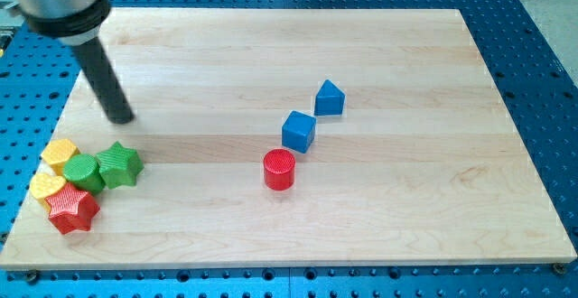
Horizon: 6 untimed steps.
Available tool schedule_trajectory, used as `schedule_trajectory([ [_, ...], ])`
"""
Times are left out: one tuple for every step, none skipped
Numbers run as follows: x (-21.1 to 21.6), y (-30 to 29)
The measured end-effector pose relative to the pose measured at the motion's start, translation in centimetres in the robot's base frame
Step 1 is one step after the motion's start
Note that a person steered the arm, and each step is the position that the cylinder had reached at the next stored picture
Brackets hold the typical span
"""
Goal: Slightly move the cube to the left
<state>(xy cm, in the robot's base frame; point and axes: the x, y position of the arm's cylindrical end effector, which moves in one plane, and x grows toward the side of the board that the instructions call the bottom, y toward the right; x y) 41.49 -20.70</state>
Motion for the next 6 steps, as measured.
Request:
schedule_trajectory([
  [-2.2,3.1],
  [-4.3,6.1],
  [-6.2,8.9],
  [-7.3,11.3],
  [-6.9,16.0],
  [-8.2,24.9],
])
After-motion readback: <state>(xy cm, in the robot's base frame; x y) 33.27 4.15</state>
